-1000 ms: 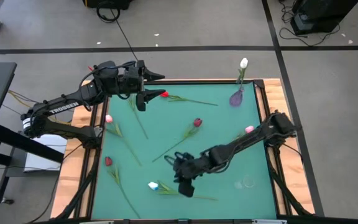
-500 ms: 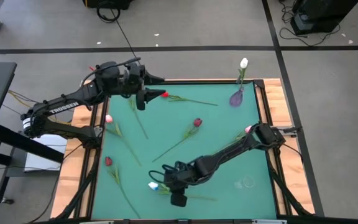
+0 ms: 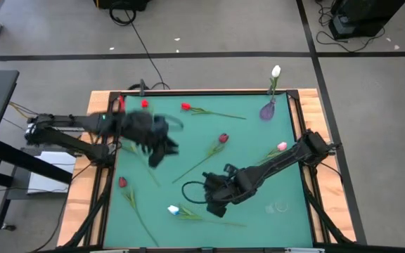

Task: Sort flowers into vase by color
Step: Put the white flower into the violet vase

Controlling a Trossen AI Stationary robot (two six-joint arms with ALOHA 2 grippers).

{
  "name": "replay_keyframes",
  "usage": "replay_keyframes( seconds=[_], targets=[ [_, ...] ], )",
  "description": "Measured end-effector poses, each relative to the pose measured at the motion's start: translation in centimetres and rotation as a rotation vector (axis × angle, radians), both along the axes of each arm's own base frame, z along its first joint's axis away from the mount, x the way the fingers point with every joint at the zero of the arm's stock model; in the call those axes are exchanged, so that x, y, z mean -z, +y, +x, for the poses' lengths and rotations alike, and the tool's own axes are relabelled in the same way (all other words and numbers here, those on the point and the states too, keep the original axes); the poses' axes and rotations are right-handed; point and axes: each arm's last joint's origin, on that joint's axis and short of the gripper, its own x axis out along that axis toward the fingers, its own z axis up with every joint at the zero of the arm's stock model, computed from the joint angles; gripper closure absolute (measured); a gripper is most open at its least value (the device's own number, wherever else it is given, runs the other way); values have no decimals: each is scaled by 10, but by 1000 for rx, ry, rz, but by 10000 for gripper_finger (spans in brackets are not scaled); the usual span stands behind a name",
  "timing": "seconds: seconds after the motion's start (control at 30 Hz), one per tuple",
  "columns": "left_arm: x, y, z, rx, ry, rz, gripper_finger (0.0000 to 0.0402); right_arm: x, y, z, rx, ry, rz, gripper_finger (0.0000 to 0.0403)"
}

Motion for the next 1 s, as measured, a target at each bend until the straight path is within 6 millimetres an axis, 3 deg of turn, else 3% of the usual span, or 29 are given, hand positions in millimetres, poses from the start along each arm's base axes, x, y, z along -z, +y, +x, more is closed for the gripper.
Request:
replay_keyframes(
  seconds=[0.23, 0.37, 0.6, 1.0],
  targets=[
    [42, -83, 16, 141, 62, 28, 262, -37, 14, -36, 131, -107, -21, 288],
    [73, -115, 27, 231, 147, 78, 262, -53, 25, -51, 182, -192, 10, 288],
    [126, -140, 56, 305, 231, 139, 262, -57, 39, -66, 249, -217, 57, 288],
    [182, -163, 91, 391, 170, 137, 225, -57, 54, -78, 267, -235, 73, 288]
  ],
)
